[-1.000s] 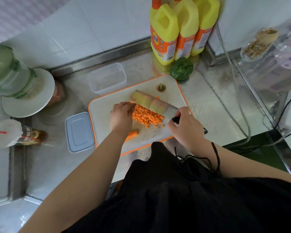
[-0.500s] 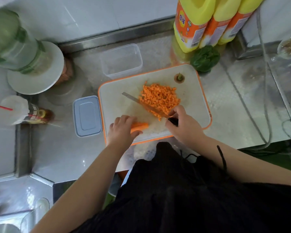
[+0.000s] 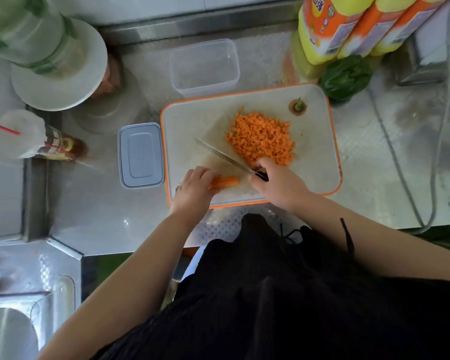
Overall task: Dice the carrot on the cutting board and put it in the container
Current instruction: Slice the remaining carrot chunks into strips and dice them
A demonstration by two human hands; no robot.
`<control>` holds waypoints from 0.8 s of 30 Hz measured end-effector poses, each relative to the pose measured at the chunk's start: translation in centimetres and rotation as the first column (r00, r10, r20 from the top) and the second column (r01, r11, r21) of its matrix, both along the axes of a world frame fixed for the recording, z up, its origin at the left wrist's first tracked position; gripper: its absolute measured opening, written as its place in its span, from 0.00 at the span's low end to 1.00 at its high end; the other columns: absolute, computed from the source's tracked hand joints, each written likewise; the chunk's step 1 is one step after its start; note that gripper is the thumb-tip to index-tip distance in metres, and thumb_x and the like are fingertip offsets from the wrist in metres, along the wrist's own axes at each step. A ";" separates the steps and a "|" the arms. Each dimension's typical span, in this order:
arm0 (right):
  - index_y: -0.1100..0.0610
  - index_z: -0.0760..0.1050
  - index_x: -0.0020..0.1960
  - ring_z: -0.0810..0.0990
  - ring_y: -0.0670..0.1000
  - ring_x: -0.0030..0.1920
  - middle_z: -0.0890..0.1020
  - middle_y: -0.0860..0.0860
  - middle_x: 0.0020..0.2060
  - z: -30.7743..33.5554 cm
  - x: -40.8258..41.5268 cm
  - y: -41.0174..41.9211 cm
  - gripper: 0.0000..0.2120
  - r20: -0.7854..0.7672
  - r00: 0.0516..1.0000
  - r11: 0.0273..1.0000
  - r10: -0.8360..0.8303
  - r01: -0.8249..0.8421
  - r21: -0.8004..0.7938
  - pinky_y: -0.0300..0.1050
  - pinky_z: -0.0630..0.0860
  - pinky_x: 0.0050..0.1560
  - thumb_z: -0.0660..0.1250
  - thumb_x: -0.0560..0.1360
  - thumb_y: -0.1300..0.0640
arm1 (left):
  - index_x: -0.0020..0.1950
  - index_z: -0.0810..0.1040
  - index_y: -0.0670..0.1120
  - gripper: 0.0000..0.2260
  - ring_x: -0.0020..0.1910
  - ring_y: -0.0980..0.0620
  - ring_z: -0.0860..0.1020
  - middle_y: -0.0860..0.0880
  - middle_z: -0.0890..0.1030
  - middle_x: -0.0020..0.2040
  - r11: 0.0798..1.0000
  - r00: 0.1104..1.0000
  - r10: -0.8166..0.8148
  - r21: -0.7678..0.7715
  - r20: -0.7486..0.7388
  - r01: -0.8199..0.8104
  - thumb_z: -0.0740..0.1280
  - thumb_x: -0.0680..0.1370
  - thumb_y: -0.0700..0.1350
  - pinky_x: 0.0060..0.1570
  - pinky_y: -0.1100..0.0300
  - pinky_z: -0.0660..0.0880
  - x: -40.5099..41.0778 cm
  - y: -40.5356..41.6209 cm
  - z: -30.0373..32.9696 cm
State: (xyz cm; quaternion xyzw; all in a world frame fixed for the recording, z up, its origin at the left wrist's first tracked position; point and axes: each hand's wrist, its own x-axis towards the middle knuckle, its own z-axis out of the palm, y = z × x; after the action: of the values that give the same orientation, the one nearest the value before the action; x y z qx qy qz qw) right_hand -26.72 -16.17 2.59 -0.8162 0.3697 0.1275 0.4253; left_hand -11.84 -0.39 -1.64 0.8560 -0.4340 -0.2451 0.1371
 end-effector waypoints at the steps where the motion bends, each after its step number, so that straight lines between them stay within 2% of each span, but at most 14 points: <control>1: 0.48 0.68 0.58 0.78 0.52 0.33 0.79 0.50 0.35 0.0 0.1 -0.1 0.13 -0.001 1.000 1.000 0.001 -0.001 0.003 0.51 0.74 0.35 0.58 0.79 0.42 | 0.62 0.78 0.49 0.15 0.61 0.48 0.71 0.50 0.76 0.58 0.999 1.000 -0.020 -0.036 0.016 0.021 0.70 0.76 0.42 0.59 0.47 0.72 0.1 0.2 -0.2; 4: 0.48 0.68 0.58 0.78 0.52 0.33 0.79 0.49 0.34 0.0 0.2 -0.2 0.13 0.002 1.000 1.000 0.001 -0.001 0.022 0.51 0.73 0.34 0.58 0.79 0.42 | 0.59 0.81 0.48 0.14 0.59 0.45 0.74 0.49 0.80 0.56 0.990 0.993 -0.084 -0.106 0.086 0.094 0.71 0.74 0.40 0.65 0.49 0.66 0.3 0.4 -0.7; 9: 0.48 0.69 0.56 0.76 0.50 0.33 0.78 0.48 0.34 -0.1 -0.1 0.1 0.10 0.012 1.000 0.999 0.000 -0.001 0.038 0.47 0.70 0.34 0.59 0.79 0.44 | 0.64 0.79 0.46 0.16 0.64 0.46 0.71 0.48 0.77 0.62 0.988 0.999 -0.031 -0.150 -0.017 0.028 0.70 0.76 0.39 0.60 0.49 0.70 0.3 0.1 -0.7; 12: 0.48 0.70 0.55 0.76 0.50 0.33 0.78 0.49 0.34 -0.2 -0.1 0.3 0.10 0.014 1.000 0.999 -0.003 0.002 0.033 0.48 0.71 0.34 0.59 0.79 0.44 | 0.66 0.77 0.45 0.18 0.64 0.46 0.71 0.47 0.77 0.63 0.990 0.999 -0.016 -0.140 -0.030 0.012 0.69 0.76 0.39 0.61 0.49 0.71 0.3 -0.2 -0.6; 15: 0.48 0.69 0.54 0.75 0.48 0.31 0.77 0.48 0.33 0.0 -0.1 0.1 0.08 0.010 1.000 0.999 0.016 -0.017 0.034 0.46 0.68 0.32 0.58 0.79 0.45 | 0.61 0.80 0.43 0.15 0.60 0.43 0.74 0.46 0.80 0.58 0.977 0.998 -0.024 -0.212 0.064 0.037 0.71 0.74 0.38 0.61 0.48 0.72 0.4 -0.1 -0.7; 19: 0.51 0.71 0.49 0.73 0.49 0.30 0.76 0.48 0.32 0.1 0.0 -0.4 0.08 -0.040 0.998 0.999 0.043 -0.042 0.023 0.45 0.66 0.31 0.58 0.80 0.48 | 0.60 0.80 0.43 0.13 0.58 0.45 0.75 0.45 0.78 0.58 0.974 0.999 0.000 -0.228 0.038 0.008 0.70 0.75 0.37 0.56 0.51 0.73 0.9 -0.1 -0.9; 22: 0.53 0.69 0.41 0.68 0.49 0.28 0.72 0.50 0.30 0.1 0.1 -0.8 0.11 -0.057 0.998 0.999 0.036 -0.035 0.022 0.45 0.63 0.30 0.57 0.79 0.50 | 0.57 0.82 0.42 0.11 0.57 0.44 0.75 0.45 0.81 0.55 0.945 0.983 -0.085 -0.299 0.162 0.131 0.70 0.75 0.36 0.58 0.48 0.75 1.7 0.0 -1.7; 24: 0.50 0.66 0.38 0.68 0.49 0.27 0.71 0.48 0.28 0.3 0.1 -1.0 0.12 -0.055 0.997 0.998 0.058 -0.059 -0.009 0.45 0.63 0.29 0.57 0.79 0.49 | 0.57 0.82 0.43 0.11 0.57 0.43 0.75 0.45 0.80 0.56 0.942 0.978 -0.104 -0.299 0.183 0.156 0.70 0.76 0.36 0.56 0.49 0.76 2.0 0.1 -1.8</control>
State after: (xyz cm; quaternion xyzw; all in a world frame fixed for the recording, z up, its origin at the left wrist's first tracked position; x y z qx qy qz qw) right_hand -26.63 -17.17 2.89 -0.8253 0.3577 0.1601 0.4066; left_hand -9.81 -0.31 -3.45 0.8103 -0.5327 -0.1108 0.2176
